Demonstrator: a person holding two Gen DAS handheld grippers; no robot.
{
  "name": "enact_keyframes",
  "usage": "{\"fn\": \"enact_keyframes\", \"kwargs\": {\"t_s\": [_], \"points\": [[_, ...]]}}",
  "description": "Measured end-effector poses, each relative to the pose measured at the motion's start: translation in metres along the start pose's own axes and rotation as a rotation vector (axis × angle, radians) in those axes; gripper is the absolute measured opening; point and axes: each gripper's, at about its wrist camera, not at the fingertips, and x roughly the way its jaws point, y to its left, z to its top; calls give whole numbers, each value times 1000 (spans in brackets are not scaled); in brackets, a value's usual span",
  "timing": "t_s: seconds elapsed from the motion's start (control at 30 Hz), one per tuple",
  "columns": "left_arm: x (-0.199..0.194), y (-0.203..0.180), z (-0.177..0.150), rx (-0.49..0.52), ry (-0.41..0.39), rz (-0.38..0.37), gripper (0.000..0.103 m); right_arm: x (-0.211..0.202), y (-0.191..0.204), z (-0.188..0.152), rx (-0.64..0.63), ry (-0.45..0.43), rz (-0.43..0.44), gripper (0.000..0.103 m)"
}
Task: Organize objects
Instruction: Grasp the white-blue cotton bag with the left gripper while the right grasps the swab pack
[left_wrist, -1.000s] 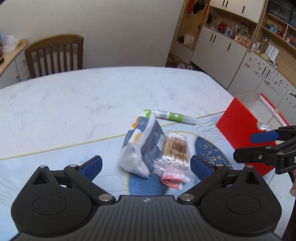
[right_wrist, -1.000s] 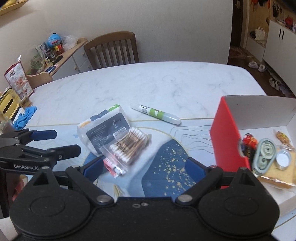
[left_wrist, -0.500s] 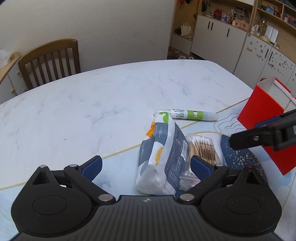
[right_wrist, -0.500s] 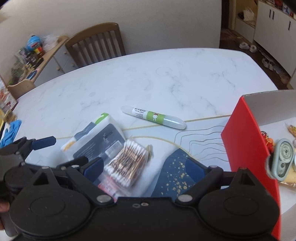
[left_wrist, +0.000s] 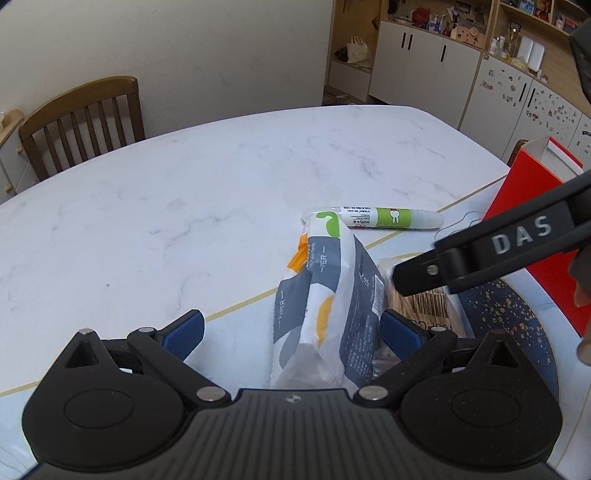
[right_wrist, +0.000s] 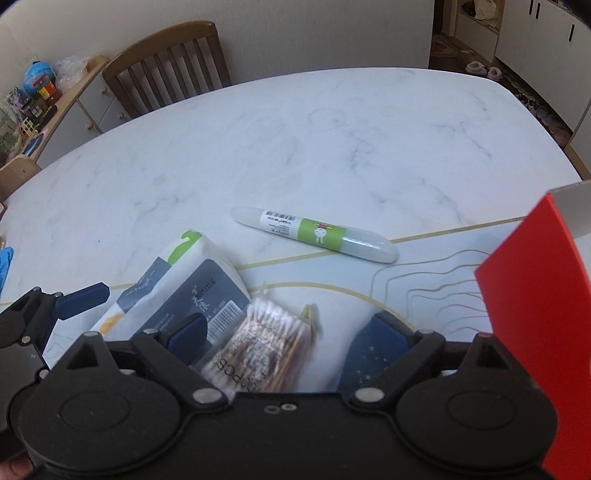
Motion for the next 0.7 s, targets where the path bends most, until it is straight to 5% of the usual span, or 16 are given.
{"fn": "enact_keyframes", "kwargs": {"t_s": [0.2,0.6,0.7], "points": [[9,1,-6,6,15,-8,102,15,5,-1,8,25,-5,93],[13,1,-15,16,-14,-34,101,25,-2,-9,7,41,-23,74],[13,-1,-16,14,-14,-47,91,22,-5,-10,8,36,-27,67]]}}
